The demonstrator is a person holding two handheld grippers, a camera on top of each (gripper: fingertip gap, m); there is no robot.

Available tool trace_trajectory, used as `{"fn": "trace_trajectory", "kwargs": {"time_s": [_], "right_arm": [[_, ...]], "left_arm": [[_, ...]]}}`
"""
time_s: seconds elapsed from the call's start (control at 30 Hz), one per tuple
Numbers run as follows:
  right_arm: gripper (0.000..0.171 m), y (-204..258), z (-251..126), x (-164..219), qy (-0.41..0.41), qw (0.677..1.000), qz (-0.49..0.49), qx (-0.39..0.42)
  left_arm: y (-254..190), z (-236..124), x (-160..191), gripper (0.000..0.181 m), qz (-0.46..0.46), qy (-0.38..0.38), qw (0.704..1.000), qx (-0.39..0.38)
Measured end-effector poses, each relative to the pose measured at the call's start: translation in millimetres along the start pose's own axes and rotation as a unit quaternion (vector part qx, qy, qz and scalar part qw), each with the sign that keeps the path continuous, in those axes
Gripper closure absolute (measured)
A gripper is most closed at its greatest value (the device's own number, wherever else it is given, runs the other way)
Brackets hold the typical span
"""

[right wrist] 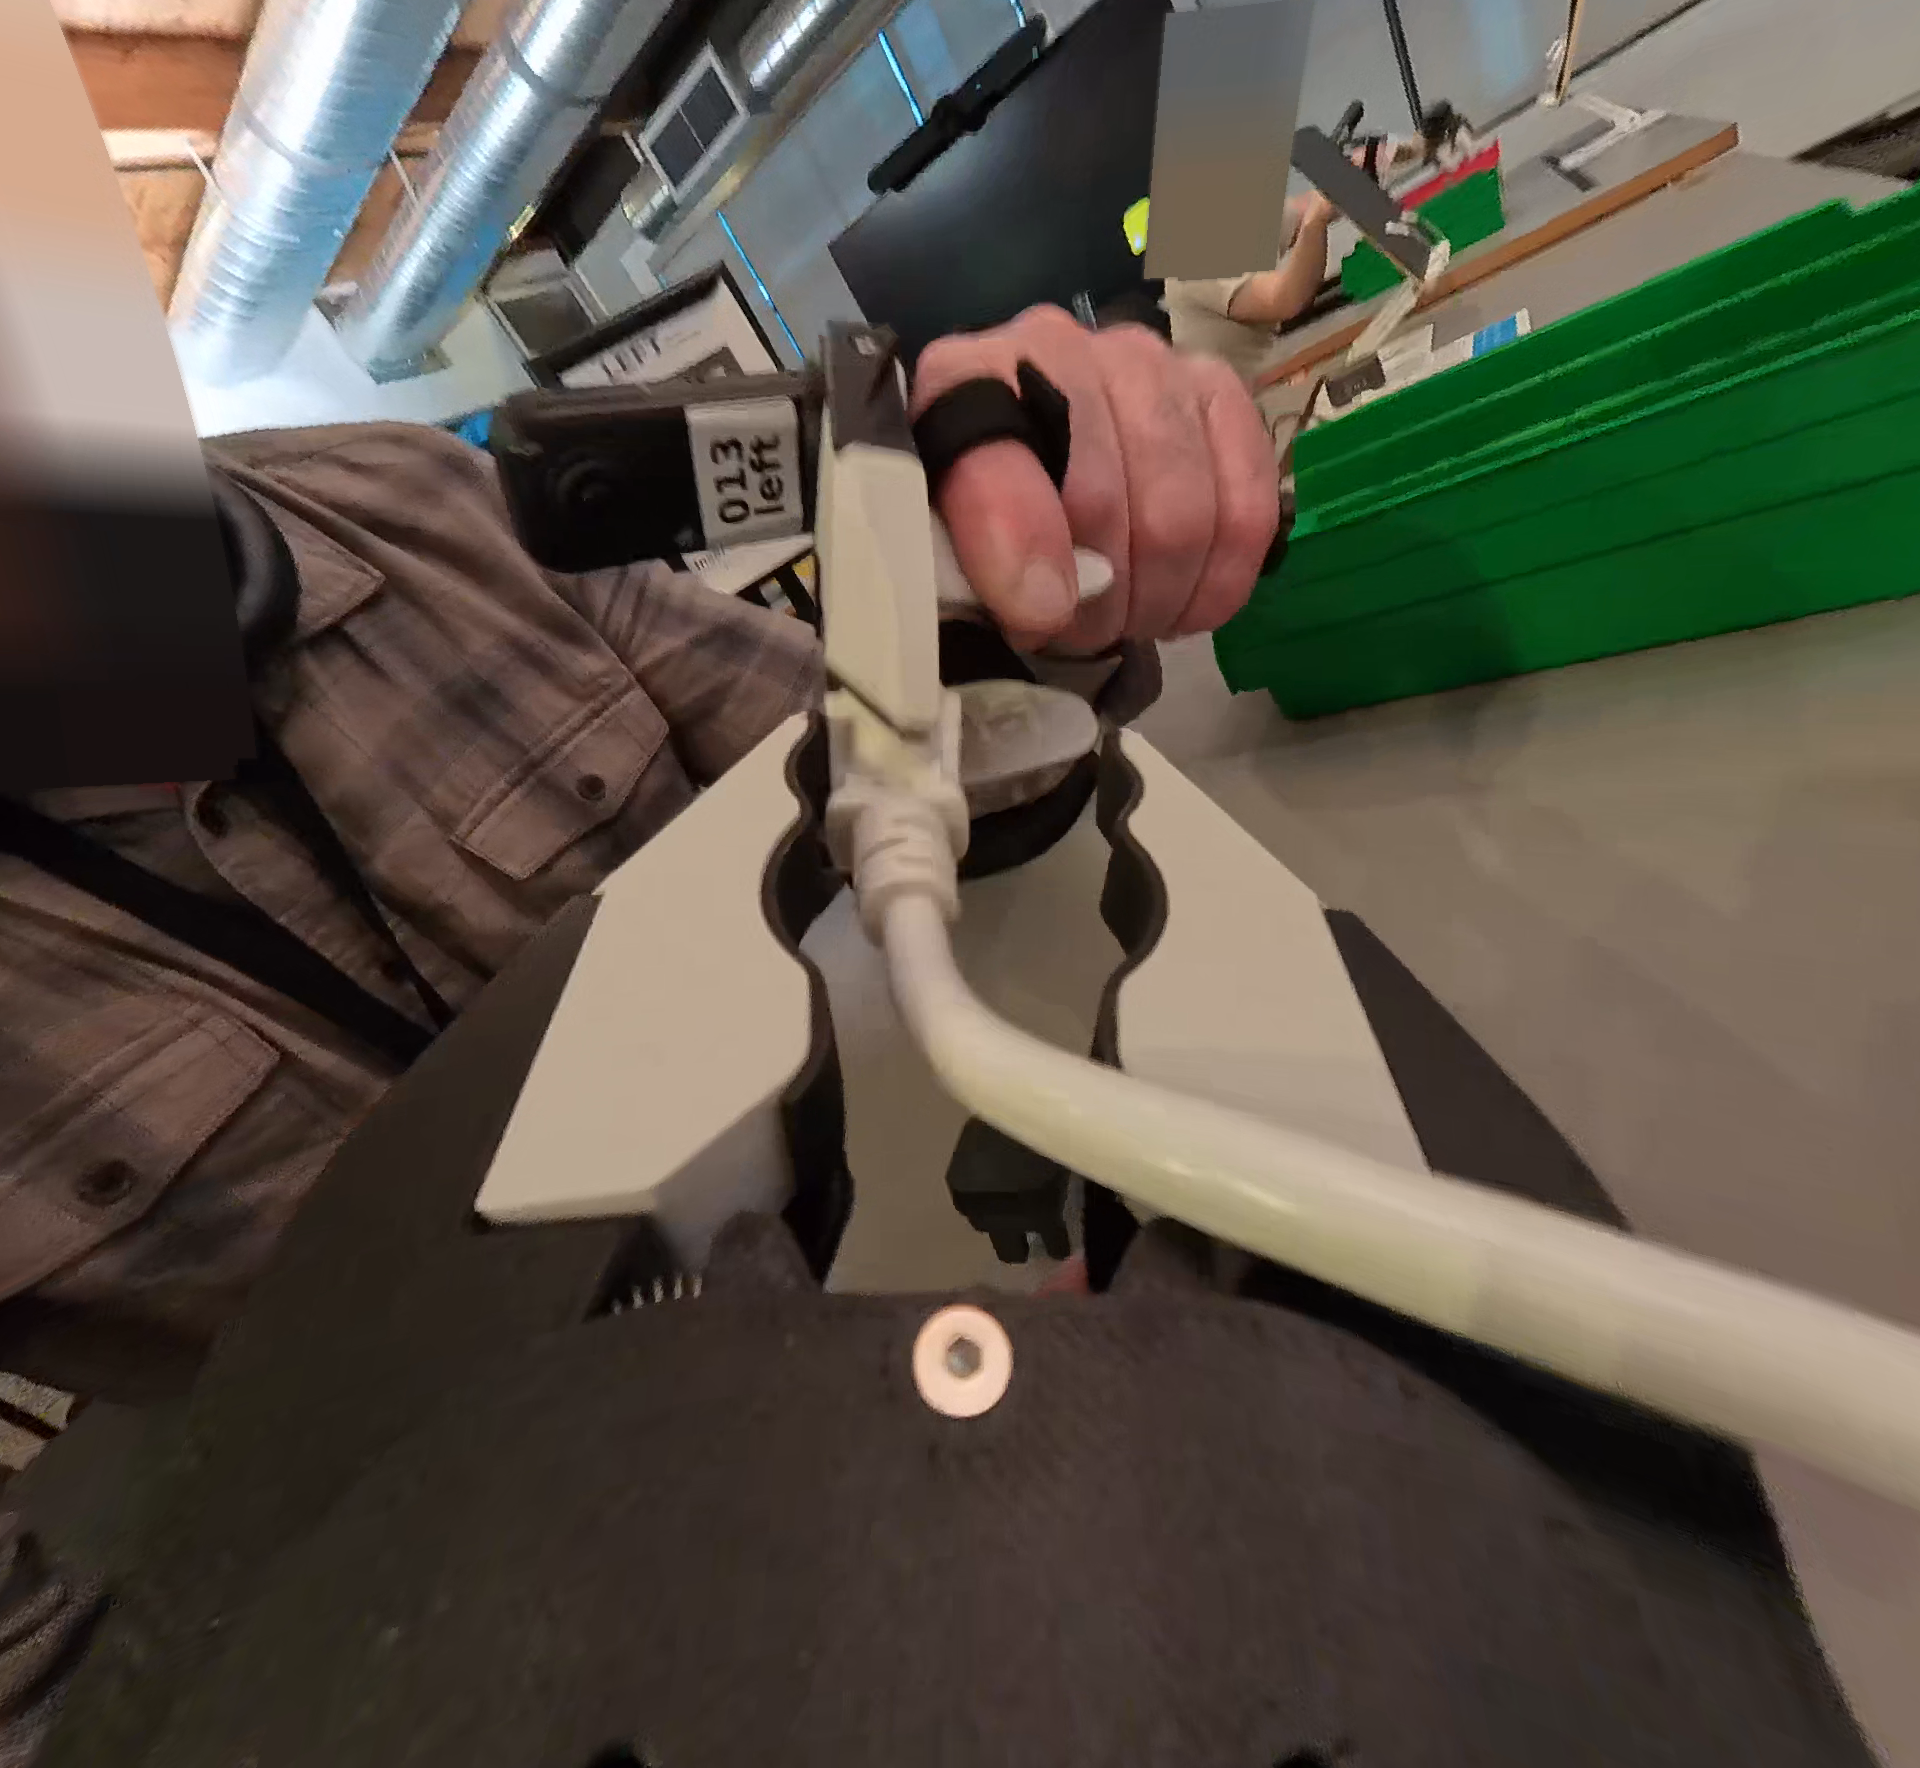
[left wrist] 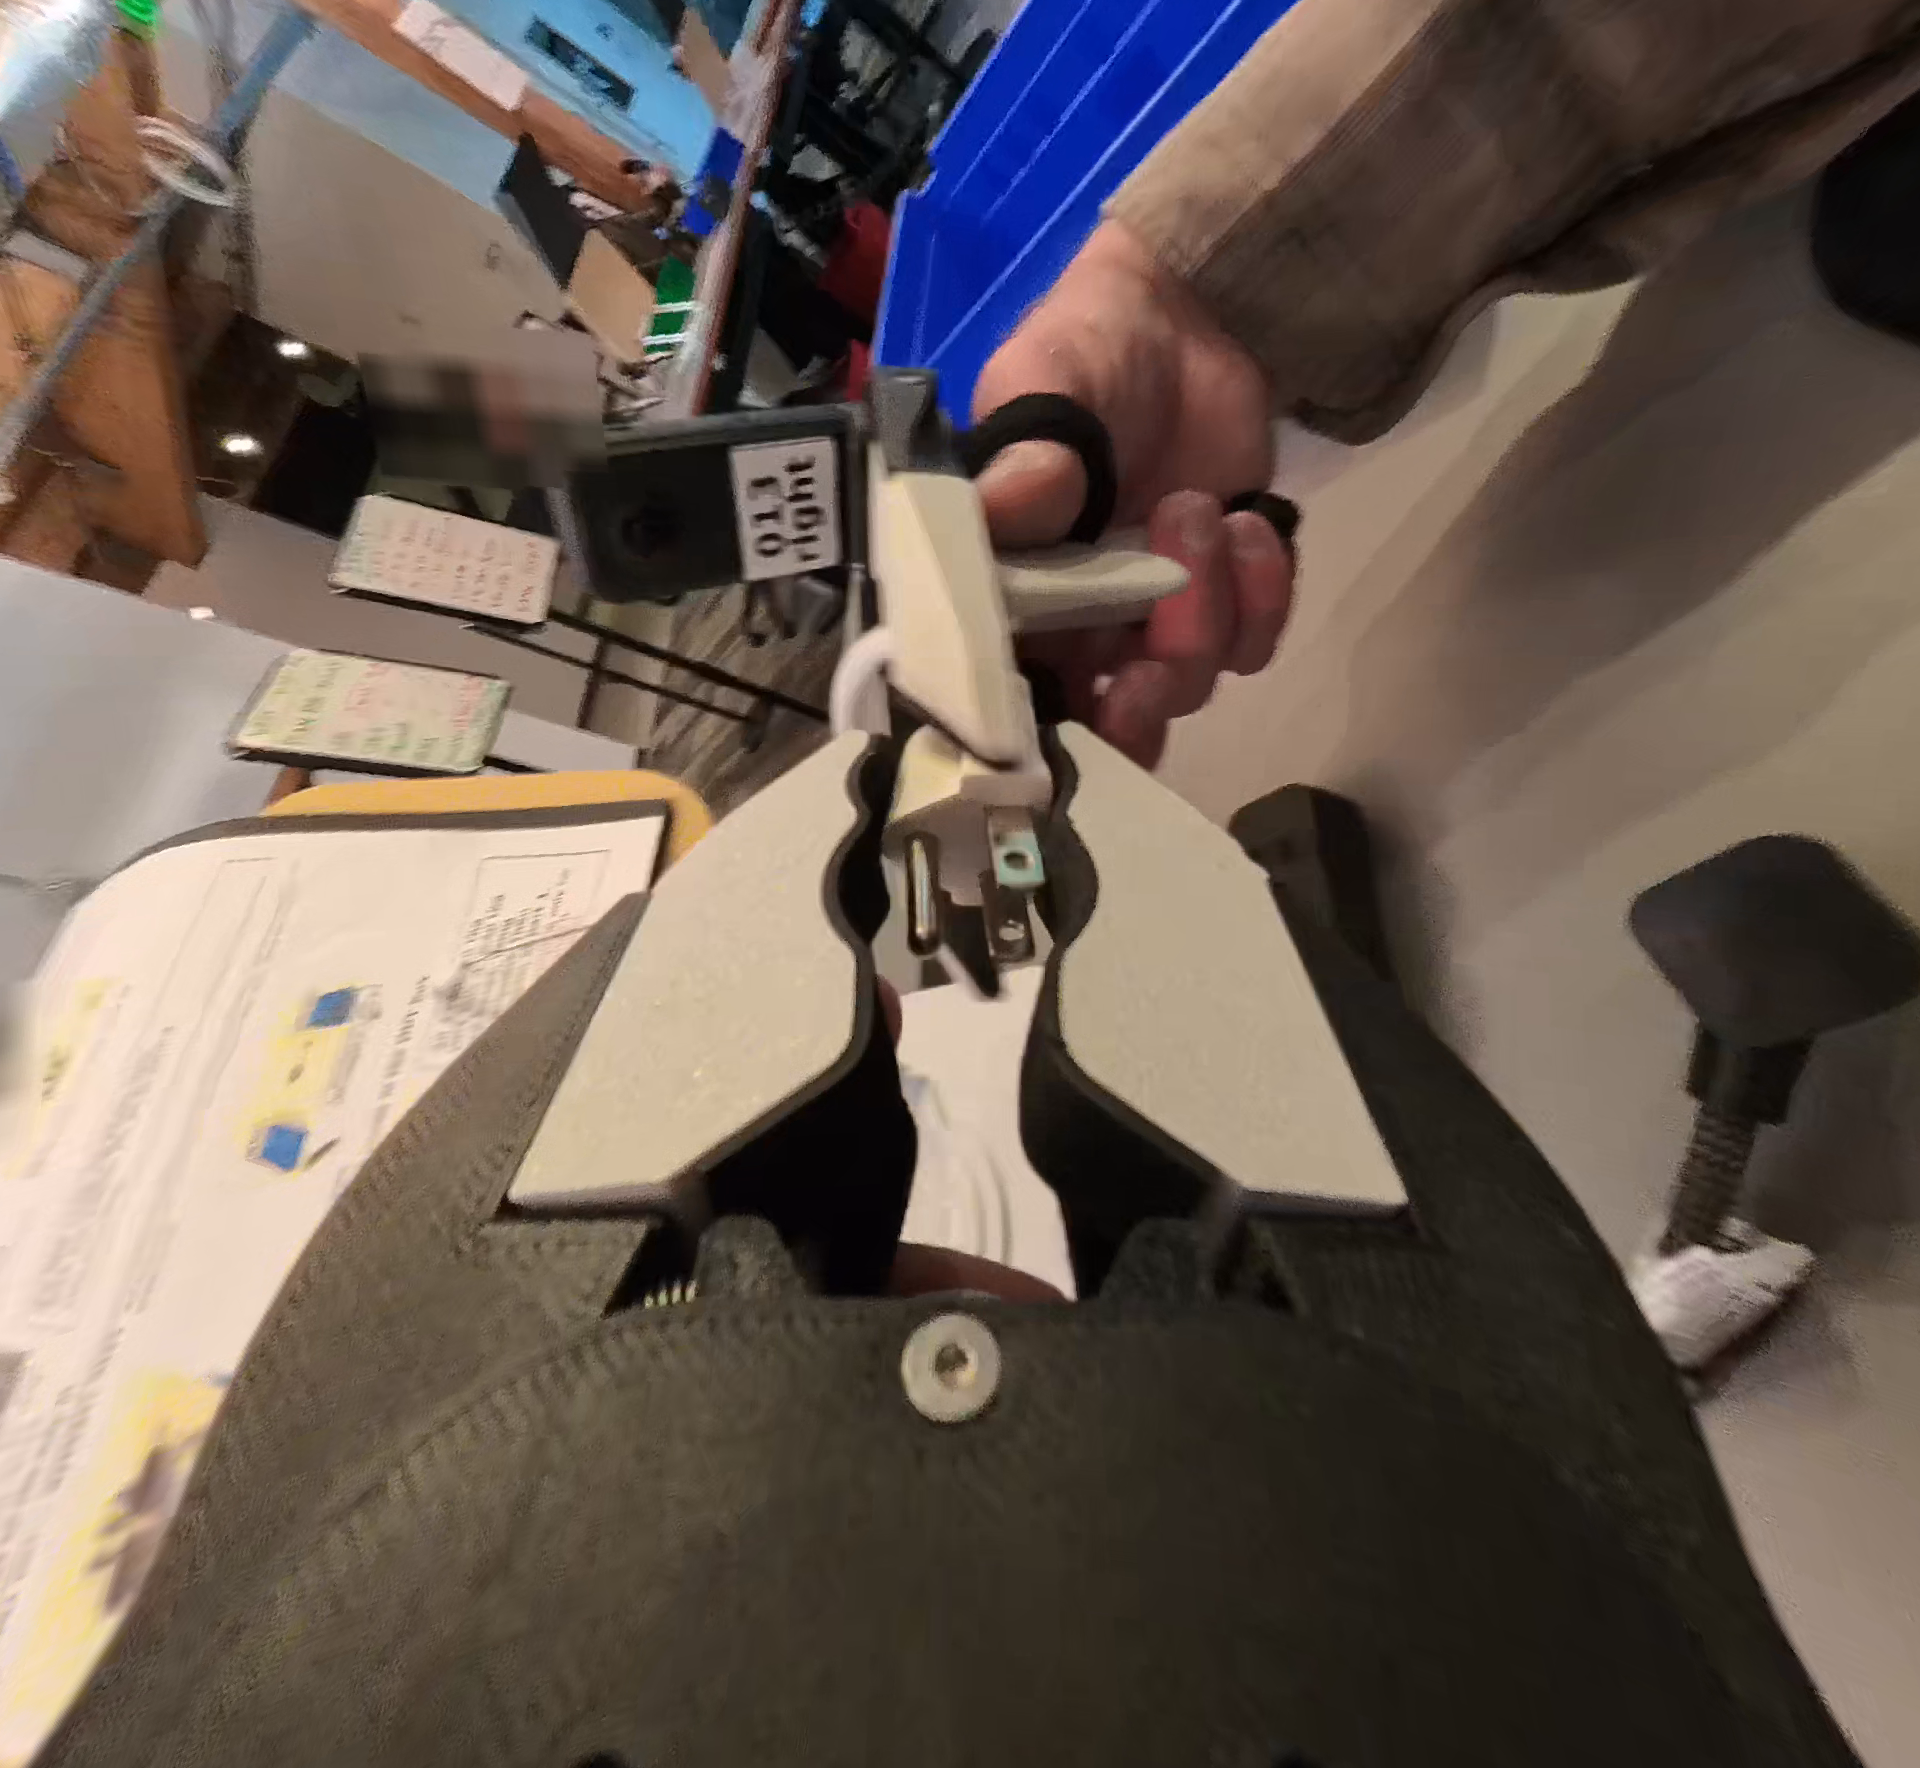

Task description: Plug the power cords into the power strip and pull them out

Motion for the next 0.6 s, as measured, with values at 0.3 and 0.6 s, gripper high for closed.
{"fn": "trace_trajectory", "kwargs": {"time_s": [0.3,0.6], "right_arm": [[0.144,8.4,6.4,-4.1,-0.048,0.997,-0.025,-0.056],[0.147,12.6,7.9,-7.7,-0.029,0.997,-0.069,-0.018]], "left_arm": [[2.4,-2.6,-3.9,0.156,0.015,-0.007,1.000,-0.025],[4.4,-4.0,0.2,0.156,-0.002,-0.027,0.999,-0.017]]}}
Point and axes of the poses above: each gripper's, where its closed fingertips meet, z out along the fingers, x out of its underside, y = z × x across the jaws, the point moved 8 cm from there along -z, back along the fingers, and after that the axes turned 5 degrees about y, right-handed, at the moved point
